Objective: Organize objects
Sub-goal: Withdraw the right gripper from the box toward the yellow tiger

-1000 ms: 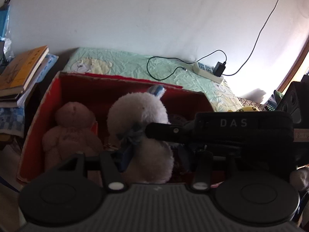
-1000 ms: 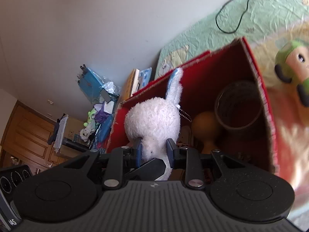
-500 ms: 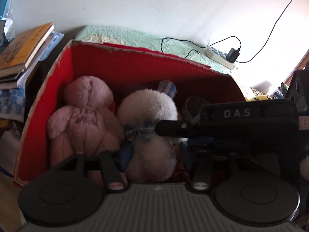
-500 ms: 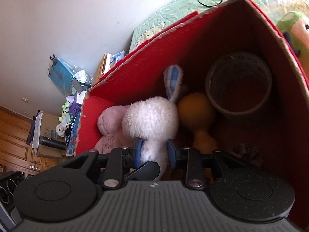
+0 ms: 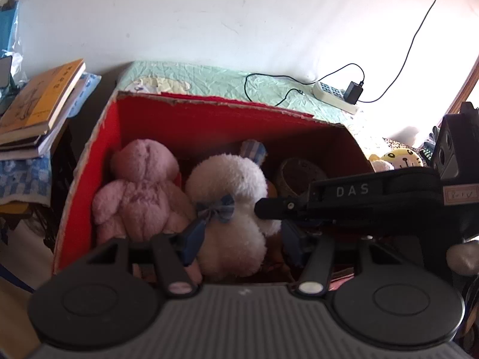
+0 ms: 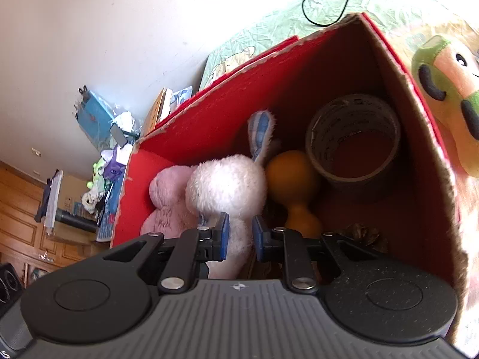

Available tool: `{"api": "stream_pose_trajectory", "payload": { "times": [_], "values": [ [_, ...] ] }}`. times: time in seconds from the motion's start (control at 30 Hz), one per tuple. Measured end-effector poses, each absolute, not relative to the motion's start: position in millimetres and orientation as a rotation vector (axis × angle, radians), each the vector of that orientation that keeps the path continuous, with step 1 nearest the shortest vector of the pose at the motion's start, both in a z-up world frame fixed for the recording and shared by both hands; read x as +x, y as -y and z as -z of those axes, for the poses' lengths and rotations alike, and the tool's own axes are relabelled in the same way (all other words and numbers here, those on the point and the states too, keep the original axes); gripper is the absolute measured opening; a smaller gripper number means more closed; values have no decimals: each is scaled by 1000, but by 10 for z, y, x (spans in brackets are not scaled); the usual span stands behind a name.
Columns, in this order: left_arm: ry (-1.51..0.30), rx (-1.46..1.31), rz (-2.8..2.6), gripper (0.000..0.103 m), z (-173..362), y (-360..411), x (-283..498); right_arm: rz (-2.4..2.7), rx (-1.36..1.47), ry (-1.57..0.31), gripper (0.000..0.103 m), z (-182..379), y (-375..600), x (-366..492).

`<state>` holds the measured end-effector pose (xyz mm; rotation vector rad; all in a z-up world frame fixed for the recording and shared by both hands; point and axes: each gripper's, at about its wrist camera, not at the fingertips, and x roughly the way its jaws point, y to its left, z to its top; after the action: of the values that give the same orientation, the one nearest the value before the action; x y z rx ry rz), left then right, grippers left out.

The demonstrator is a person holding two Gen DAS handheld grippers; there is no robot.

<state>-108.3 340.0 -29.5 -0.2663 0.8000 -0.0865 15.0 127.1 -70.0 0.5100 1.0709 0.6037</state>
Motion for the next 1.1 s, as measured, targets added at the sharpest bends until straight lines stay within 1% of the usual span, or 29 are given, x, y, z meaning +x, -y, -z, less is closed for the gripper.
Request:
{"api": "stream_pose_trajectory", "payload": {
  "times": [0.13, 0.4, 0.47, 0.5, 0.67, 0.77, 0.83, 1.0, 1.1],
  "values": [
    [-804, -261, 68, 58, 262, -3389, -1096, -630, 483, -1033, 23, 631, -1331, 118],
    [-809, -215, 28, 66, 122, -3225, -982, -589, 406, -934, 24, 500, -1183, 14],
    [-818, -202, 19, 66, 123, -3152, -966, -570, 400, -924, 24, 500, -1114, 1],
    [-822, -198, 18, 66, 124, -3113, -961, -572, 404, -923, 20, 510, -1075, 2],
    [-823, -161, 2, 66, 90, -2913, -968, -606, 388, -876, 23, 458, -954, -64],
    [-809, -130, -12, 67, 17, -2765, -981, -629, 409, -859, 23, 427, -833, -76],
    [-801, -113, -21, 69, -34, -2656, -984, -637, 420, -847, 25, 398, -745, -84],
    [-788, -88, -24, 74, -126, -2338, -962, -654, 459, -831, 25, 337, -431, -96],
    [-781, -76, -26, 74, -182, -2142, -944, -664, 494, -824, 25, 320, -208, -106]
  ]
}}
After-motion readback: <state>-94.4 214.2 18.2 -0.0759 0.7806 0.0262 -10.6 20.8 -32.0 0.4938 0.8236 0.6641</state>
